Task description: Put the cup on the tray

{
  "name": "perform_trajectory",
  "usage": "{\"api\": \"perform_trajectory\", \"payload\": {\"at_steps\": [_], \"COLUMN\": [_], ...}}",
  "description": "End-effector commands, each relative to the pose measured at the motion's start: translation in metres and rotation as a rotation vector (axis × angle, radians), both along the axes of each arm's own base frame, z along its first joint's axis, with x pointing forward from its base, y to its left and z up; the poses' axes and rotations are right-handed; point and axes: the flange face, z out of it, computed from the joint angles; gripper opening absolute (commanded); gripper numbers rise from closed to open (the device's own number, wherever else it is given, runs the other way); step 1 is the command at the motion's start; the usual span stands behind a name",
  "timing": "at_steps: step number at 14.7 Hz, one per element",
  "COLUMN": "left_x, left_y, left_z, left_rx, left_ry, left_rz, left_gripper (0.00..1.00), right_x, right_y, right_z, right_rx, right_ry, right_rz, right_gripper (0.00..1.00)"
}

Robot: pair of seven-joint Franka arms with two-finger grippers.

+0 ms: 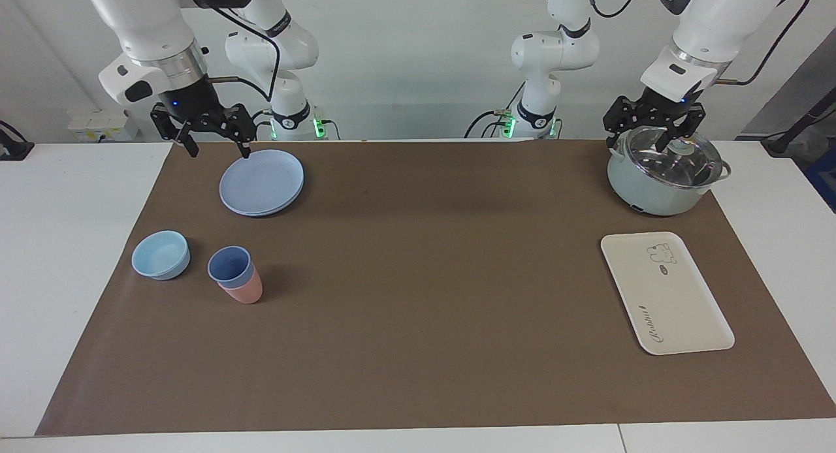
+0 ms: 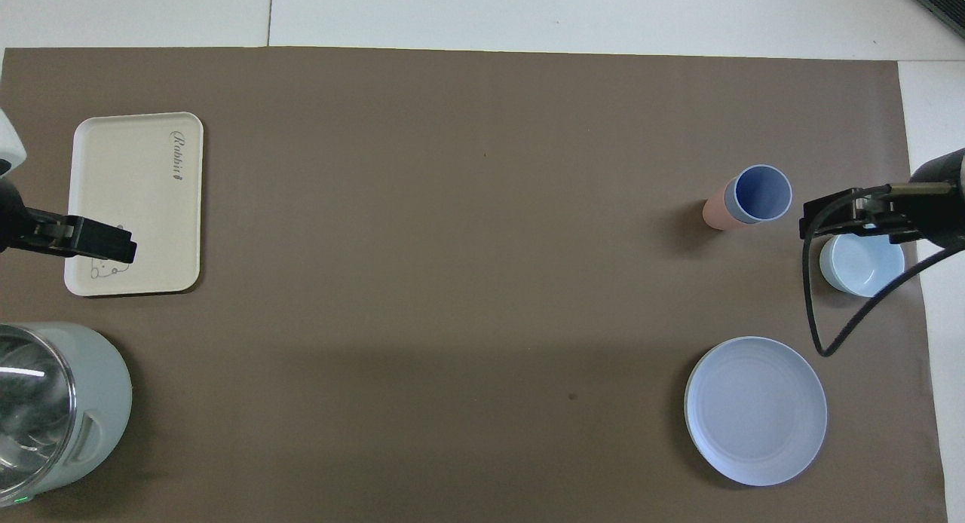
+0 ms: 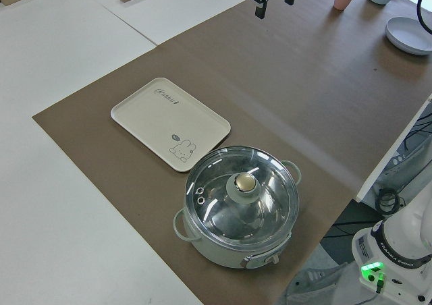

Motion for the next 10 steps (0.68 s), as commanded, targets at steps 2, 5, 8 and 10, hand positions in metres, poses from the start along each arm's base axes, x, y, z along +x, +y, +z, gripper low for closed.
{"api": "perform_trajectory", "payload": {"at_steps": [2, 5, 8, 10], "left_x": [-0.002, -0.002, -0.002, -0.002], "left_y": [-0.002, -0.002, -0.002, -0.002], "left_z": [-0.001, -0.001, -0.001, -0.001], "left_rx": [-0.004, -0.004, -0.004, -0.004], "left_ry": [-0.012, -0.012, -0.012, -0.012], "left_rz": [0.006, 0.006, 0.007, 0.007], "left_gripper": [1.0, 1.0, 1.0, 1.0], "right_x": [-0.008, -0.008, -0.008, 0.003], "right_y": [0.0, -0.005, -0.009, -0.013], "right_z": [0.001, 0.001, -0.001, -0.004], "right_rx": [-0.003, -0.002, 0.006, 0.011], "right_ry": [-0.002, -0.004, -0.003, -0.037], "right_rz": [0.0, -0.011, -0.036, -0.153], "right_gripper": [1.0, 1.0, 0.97, 0.94]}}
